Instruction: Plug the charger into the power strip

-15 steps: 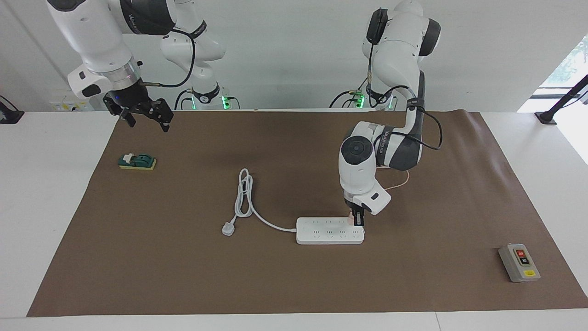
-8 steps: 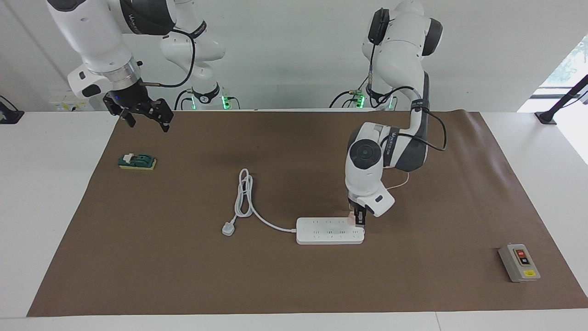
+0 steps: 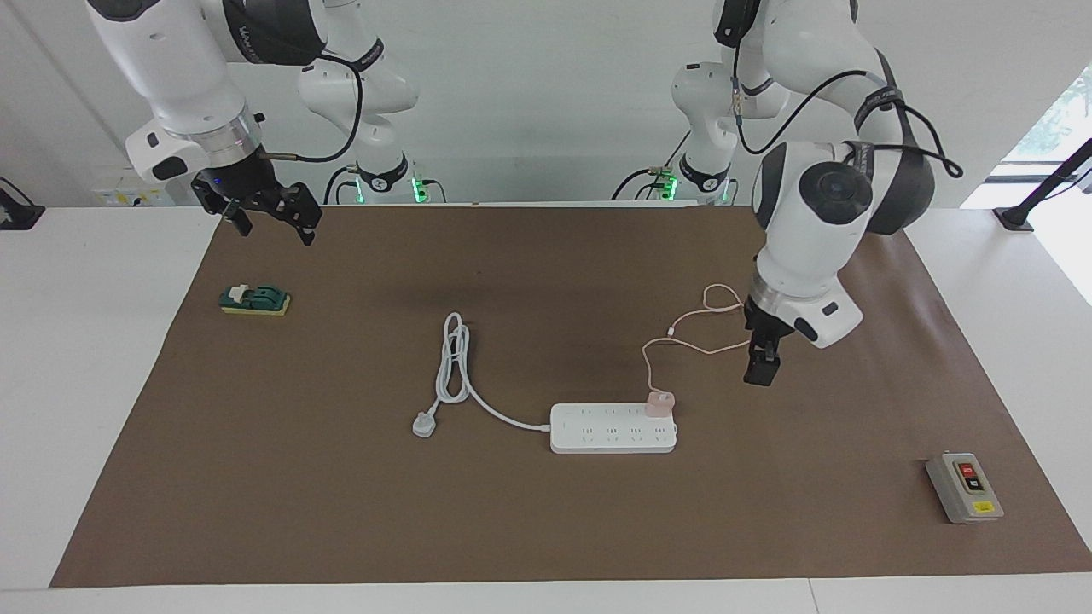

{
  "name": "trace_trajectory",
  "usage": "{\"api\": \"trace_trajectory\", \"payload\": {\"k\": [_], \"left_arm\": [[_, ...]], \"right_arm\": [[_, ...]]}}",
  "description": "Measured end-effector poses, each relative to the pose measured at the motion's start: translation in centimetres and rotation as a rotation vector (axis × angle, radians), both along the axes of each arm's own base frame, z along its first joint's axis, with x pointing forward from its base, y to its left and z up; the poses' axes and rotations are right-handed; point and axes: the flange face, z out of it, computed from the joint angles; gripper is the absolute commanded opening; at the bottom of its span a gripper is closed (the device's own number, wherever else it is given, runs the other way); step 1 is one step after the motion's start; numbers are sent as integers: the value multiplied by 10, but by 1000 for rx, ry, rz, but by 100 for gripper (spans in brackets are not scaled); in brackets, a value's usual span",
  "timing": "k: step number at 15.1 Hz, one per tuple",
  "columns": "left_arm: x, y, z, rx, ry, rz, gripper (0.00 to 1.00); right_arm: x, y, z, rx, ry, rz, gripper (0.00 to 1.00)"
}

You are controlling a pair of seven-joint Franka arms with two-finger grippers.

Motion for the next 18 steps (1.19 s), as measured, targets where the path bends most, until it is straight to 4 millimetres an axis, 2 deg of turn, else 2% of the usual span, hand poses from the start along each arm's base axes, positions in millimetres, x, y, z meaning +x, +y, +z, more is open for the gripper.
{"api": "trace_trajectory", "payload": {"k": [4, 7, 13, 15, 18], "left_arm": [[-12, 64, 58, 5, -15, -186, 100], [-20, 109, 89, 14, -39, -328, 100], [-47, 178, 119, 20, 47, -642, 100], [-67, 208, 128, -3, 117, -777, 100], [-90, 219, 138, -26, 161, -845, 100]], "right_arm": [[0, 0, 0, 0, 0, 0, 100], [0, 0, 0, 0, 0, 0, 100], [0, 0, 0, 0, 0, 0, 100], [0, 0, 0, 0, 0, 0, 100], [0, 0, 0, 0, 0, 0, 100]]}}
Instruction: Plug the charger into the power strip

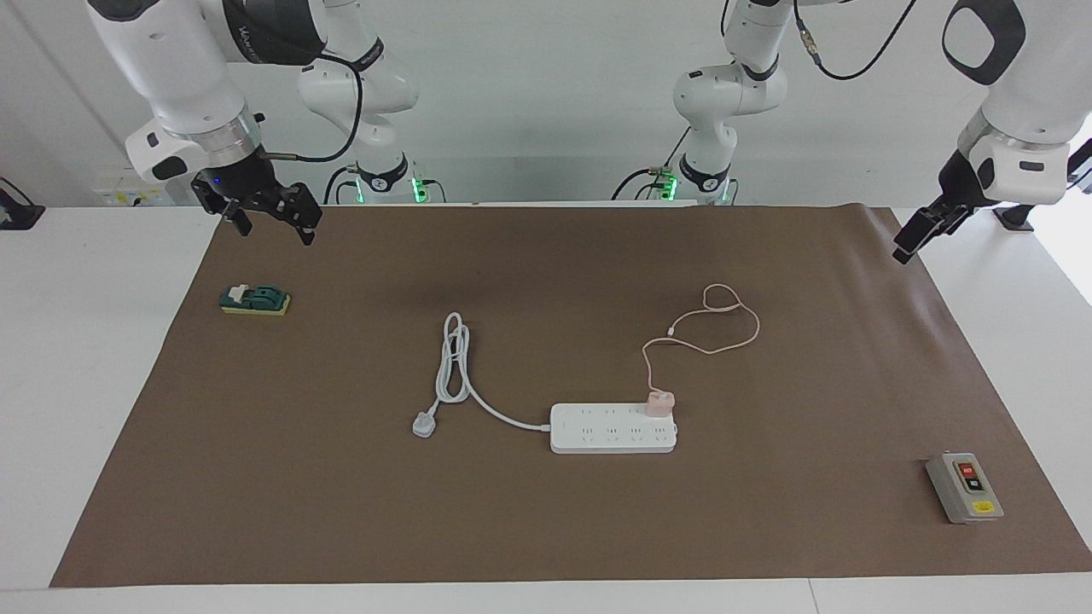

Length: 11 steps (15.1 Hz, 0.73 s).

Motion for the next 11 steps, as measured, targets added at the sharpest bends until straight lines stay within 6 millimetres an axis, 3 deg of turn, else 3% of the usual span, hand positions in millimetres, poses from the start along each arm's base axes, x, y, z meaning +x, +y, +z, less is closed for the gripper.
{"api": "trace_trajectory", "payload": {"k": [4, 11], "left_arm": [[-19, -13, 4, -48, 0, -21, 100], [-19, -28, 13, -69, -28, -49, 100]], "right_arm": [[0, 0, 0, 0, 0, 0, 100], [0, 0, 0, 0, 0, 0, 100]]}}
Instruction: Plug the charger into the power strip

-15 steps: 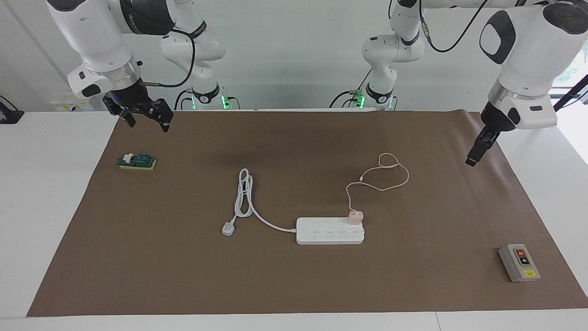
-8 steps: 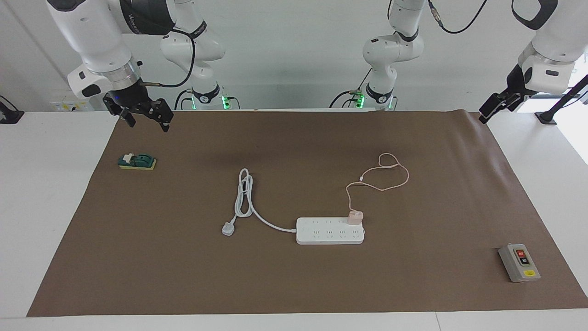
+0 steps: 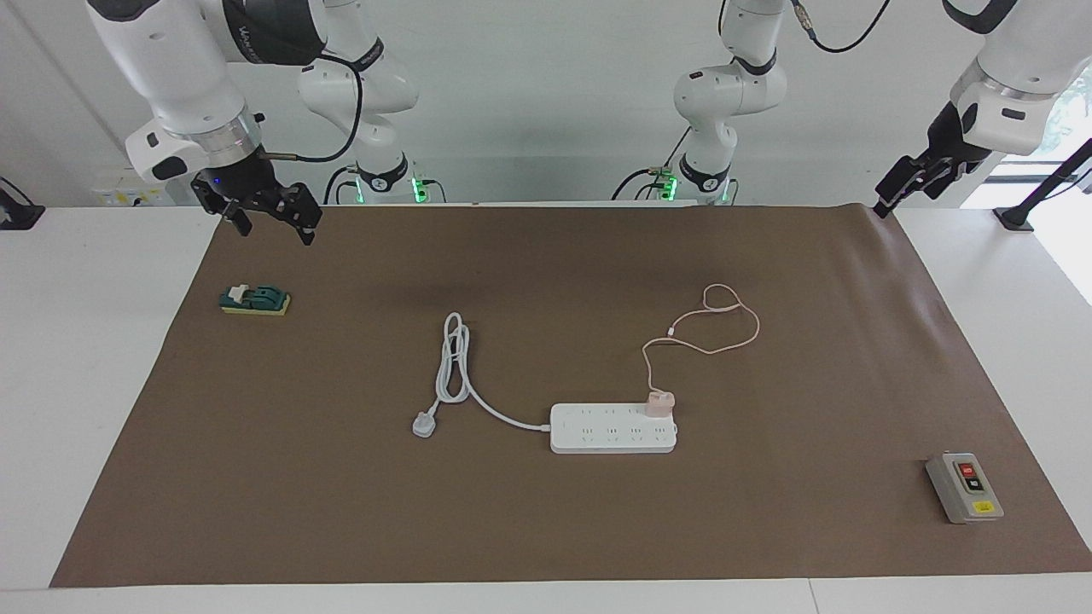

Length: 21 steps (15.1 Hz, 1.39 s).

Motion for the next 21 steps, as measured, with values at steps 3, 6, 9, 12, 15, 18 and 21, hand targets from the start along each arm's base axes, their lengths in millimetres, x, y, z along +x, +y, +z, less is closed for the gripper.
{"api": "trace_trajectory", "payload": {"k": [3, 6, 9, 12, 15, 18, 21], "left_arm": [[2, -22, -2, -2, 4, -58, 100], [2, -34, -7, -9, 12, -196, 100], [3, -42, -11, -33, -5, -265, 100], [1, -63, -21, -39, -11, -304, 100], [-2, -74, -22, -41, -9, -325, 100], [-3, -77, -21, -41, -11, -331, 100], [-3, -82, -21, -41, -14, -344, 100]], "right_arm": [[0, 0, 0, 0, 0, 0, 100], [0, 0, 0, 0, 0, 0, 100], [0, 0, 0, 0, 0, 0, 100], [0, 0, 0, 0, 0, 0, 100], [0, 0, 0, 0, 0, 0, 100], [0, 0, 0, 0, 0, 0, 100], [0, 0, 0, 0, 0, 0, 100]]}}
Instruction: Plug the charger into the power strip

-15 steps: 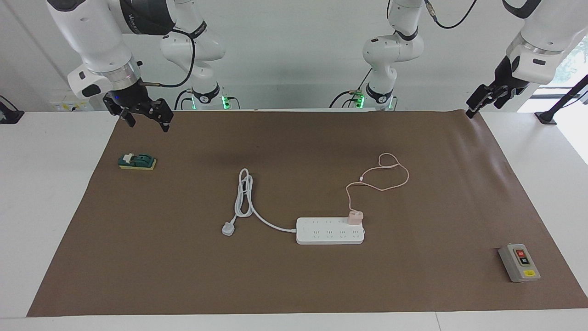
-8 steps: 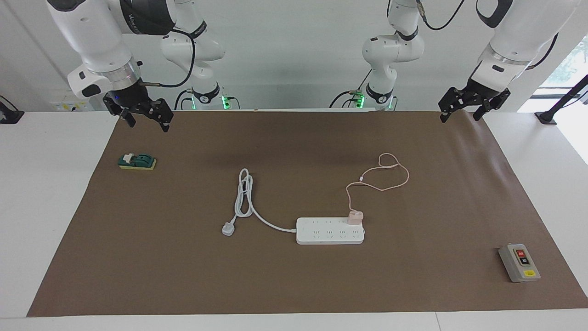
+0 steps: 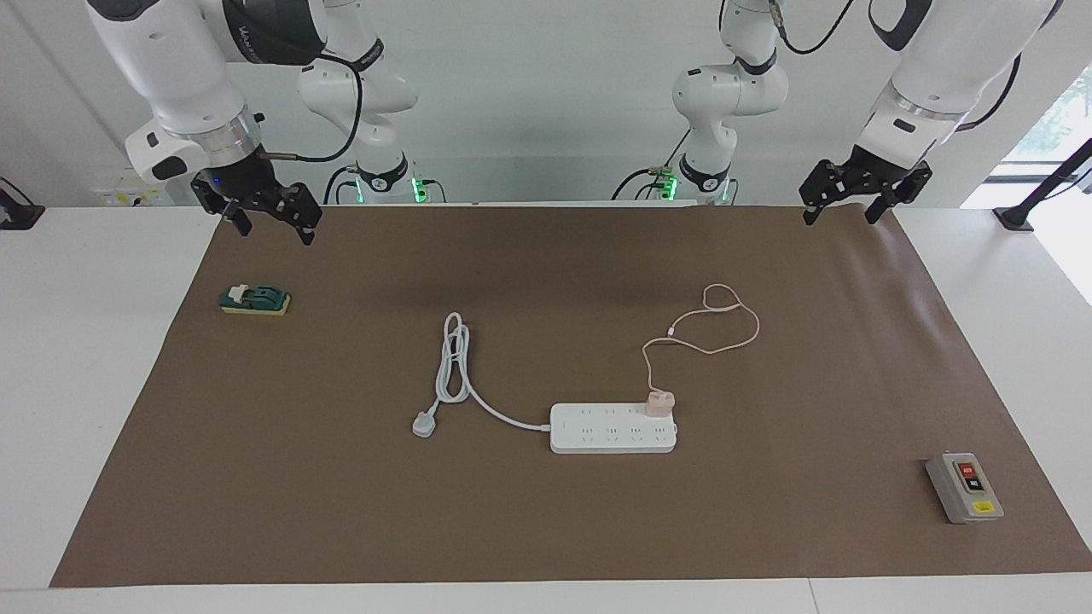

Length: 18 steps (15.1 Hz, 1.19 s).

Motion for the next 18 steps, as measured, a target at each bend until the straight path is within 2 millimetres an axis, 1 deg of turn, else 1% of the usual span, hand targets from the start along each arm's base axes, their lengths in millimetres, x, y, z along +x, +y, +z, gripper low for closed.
{"api": "trace_trajectory", "payload": {"k": [8, 12, 18], "left_arm": [[0, -5, -2, 0, 2, -13, 100], [-4, -12, -4, 3, 19, -28, 100], [-4, -13, -4, 4, 19, -29, 100]], "right_arm": [[0, 0, 0, 0, 0, -1, 100], [0, 0, 0, 0, 0, -1, 100], [0, -1, 0, 0, 0, -1, 100]]}}
